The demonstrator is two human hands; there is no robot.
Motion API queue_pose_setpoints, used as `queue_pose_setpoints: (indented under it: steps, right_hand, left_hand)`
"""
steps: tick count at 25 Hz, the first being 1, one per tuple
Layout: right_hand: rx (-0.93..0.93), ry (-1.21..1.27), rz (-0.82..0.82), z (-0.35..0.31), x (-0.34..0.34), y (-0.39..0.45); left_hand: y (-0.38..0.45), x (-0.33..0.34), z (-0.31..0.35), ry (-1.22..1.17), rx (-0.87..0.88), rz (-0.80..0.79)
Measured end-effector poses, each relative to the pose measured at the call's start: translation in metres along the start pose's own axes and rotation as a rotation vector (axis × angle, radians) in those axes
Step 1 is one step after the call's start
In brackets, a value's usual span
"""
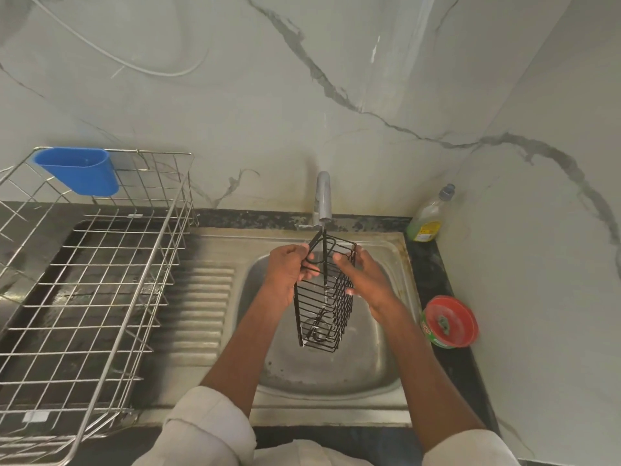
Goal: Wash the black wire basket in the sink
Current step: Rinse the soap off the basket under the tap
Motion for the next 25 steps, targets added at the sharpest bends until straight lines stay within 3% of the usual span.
queue_pose_setpoints:
  steps: [10, 25]
  right_hand:
    - [0.043, 0.032, -0.055, -0.008, 0.036, -0.004]
    - [0.126, 0.073, -0.128, -0.006, 0.013, -0.022]
  left_hand:
    - [0.003, -0.017, 0.0, -0.13, 0.024, 0.054]
    - [-0.013, -0.014, -0.015, -0.257, 0.043, 0.012]
Point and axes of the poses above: each hand's wrist, its own y-axis towards the middle knuckle, its own x-axis out of the palm, z = x × y, the point moved 1 cm from there along y, towards the middle knuckle, and after that the axes turned 11 degrees about z, right-handed, at the moved point
